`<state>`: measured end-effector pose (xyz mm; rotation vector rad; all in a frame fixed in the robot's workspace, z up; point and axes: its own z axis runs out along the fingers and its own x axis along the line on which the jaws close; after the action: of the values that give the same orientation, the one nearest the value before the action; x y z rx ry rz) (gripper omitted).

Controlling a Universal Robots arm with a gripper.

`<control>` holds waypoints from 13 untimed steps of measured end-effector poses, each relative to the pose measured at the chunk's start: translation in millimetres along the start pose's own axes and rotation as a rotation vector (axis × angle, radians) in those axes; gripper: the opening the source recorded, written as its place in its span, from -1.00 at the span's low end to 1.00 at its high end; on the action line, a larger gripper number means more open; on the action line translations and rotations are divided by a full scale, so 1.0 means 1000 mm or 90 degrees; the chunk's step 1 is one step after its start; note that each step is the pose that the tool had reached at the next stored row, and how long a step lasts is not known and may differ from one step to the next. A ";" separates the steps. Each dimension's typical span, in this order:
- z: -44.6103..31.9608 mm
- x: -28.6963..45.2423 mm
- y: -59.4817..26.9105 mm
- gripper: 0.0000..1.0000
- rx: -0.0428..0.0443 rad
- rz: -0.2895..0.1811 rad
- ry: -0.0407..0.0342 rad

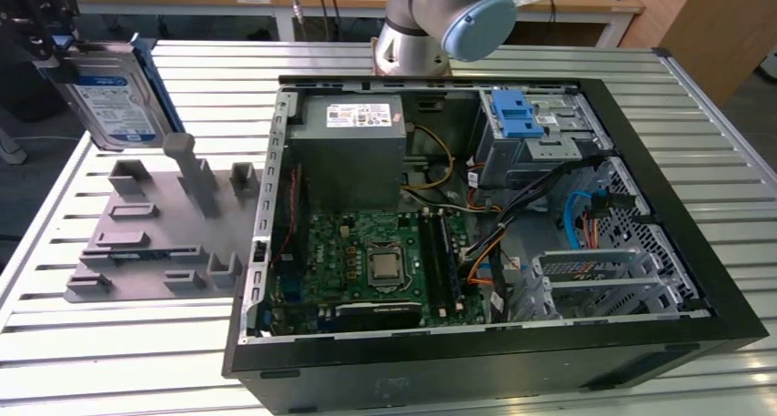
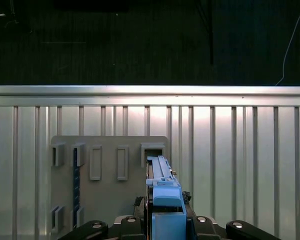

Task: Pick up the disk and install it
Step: 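Pick up the disk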

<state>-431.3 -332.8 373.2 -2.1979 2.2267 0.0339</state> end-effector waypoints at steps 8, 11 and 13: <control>-0.0053 -0.0002 0.0000 -0.27 -0.0001 0.000 0.0000; -0.0074 -0.0003 0.0001 -0.27 0.0000 0.000 0.0000; -0.0088 -0.0004 0.0001 -0.27 0.0000 0.000 0.0000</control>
<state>-431.3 -332.6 381.9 -2.1979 2.2267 0.0339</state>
